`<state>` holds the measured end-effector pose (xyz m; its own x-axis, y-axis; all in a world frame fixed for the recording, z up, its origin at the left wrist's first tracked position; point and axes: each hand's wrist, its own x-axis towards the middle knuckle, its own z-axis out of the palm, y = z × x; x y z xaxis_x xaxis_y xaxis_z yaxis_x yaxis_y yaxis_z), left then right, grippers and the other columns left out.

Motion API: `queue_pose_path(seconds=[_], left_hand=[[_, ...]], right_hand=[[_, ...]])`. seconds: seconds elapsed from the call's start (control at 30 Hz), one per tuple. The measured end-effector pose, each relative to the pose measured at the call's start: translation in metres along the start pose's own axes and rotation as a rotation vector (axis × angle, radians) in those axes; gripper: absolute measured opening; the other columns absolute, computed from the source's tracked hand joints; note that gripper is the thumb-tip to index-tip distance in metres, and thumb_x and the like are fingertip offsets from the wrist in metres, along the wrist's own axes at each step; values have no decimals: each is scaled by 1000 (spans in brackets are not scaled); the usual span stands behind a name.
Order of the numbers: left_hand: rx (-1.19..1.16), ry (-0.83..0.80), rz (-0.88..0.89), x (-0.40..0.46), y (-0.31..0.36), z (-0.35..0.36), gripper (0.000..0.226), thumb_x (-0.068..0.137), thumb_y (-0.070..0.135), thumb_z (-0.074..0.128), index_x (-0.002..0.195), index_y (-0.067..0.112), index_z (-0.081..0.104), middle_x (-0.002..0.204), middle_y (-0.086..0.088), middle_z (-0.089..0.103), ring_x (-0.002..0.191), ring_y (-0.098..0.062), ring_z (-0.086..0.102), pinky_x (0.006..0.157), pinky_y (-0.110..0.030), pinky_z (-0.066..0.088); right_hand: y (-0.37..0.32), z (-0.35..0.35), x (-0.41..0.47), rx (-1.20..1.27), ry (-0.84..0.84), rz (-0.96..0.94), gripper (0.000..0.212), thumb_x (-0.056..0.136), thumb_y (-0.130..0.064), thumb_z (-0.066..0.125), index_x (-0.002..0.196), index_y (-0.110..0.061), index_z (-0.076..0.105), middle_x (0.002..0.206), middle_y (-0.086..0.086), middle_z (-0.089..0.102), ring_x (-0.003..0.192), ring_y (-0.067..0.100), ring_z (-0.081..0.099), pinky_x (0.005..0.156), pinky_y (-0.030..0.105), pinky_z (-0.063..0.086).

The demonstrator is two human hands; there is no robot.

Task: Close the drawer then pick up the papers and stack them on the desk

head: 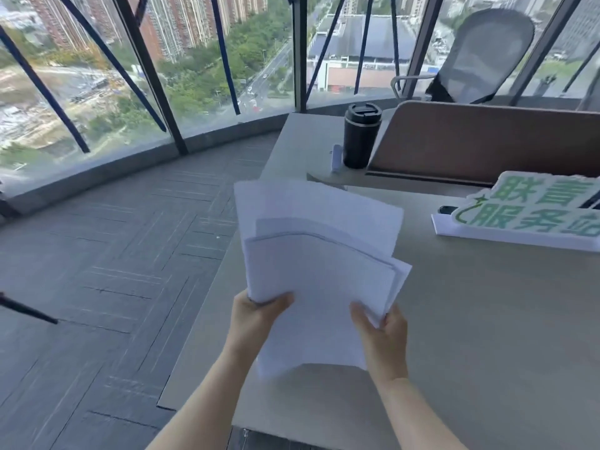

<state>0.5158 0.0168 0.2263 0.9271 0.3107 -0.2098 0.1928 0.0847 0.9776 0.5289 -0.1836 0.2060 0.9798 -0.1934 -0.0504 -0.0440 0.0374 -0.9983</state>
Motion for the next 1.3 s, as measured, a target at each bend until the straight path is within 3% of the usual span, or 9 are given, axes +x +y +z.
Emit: queue_pose_path(seconds=[0.13,0.3,0.43,0.5,0.63,0.83,0.93,1.03,1.3], left_hand=[[106,-79,-179,-3,-40,-15,30,58,18,82,77,-4,73,76,-13,74,73,-25,66,64,-40,53],[86,-80,-31,68,-3,-7,27,68,12,82,74,-10,68,72,-7,65,65,-17,59,62,-31,49],[148,-153,-65,120,9,-23,10,66,13,82,75,15,77,74,5,74,68,-10,66,67,-25,52],[256,-125,-179,126,-17,-40,12,64,19,77,72,12,72,69,3,67,64,-16,58,64,-30,47],[250,-45,-208,139,-44,-62,18,72,22,64,66,8,53,67,-2,49,68,-16,41,64,-32,31],[328,17,-103,190,-34,-91,10,75,12,67,83,8,64,75,0,65,68,-17,55,64,-33,43],[475,-25,-191,200,-41,-103,11,76,11,65,84,4,60,80,-2,66,71,-22,59,63,-33,46],[597,-35,-272,201,-49,-107,11,78,15,62,89,11,61,85,2,65,72,-14,60,59,-26,45],[998,-45,-385,201,-49,-105,40,71,40,61,100,15,51,97,-2,65,90,-27,65,71,-35,51]], right_hand=[[36,1,-9,-93,-36,123,24,77,-8,77,98,-17,72,91,-6,79,91,15,74,71,18,54],[4,47,46,-74,93,43,14,78,-9,75,87,0,73,58,-21,69,58,-11,62,56,9,49],[7,80,79,-164,82,69,6,80,-10,73,85,-14,74,67,-21,70,71,-6,67,65,11,50],[27,86,78,-291,29,161,4,81,-17,69,80,-15,72,66,-20,68,70,3,67,59,16,47],[44,109,83,-361,-30,183,14,88,-17,61,100,-15,68,83,-13,69,67,-12,64,64,11,48],[42,153,123,-551,-109,272,15,90,-12,55,97,-3,66,87,12,68,82,28,63,62,33,41],[51,164,129,-540,-223,430,25,91,-7,53,114,-1,63,107,14,68,101,30,65,81,32,48],[58,170,128,-584,-298,510,24,87,-5,53,108,-9,64,106,11,69,91,26,64,82,33,50],[55,169,125,-1210,-227,578,48,74,-54,54,108,-20,51,106,-1,66,97,25,64,74,33,46]])
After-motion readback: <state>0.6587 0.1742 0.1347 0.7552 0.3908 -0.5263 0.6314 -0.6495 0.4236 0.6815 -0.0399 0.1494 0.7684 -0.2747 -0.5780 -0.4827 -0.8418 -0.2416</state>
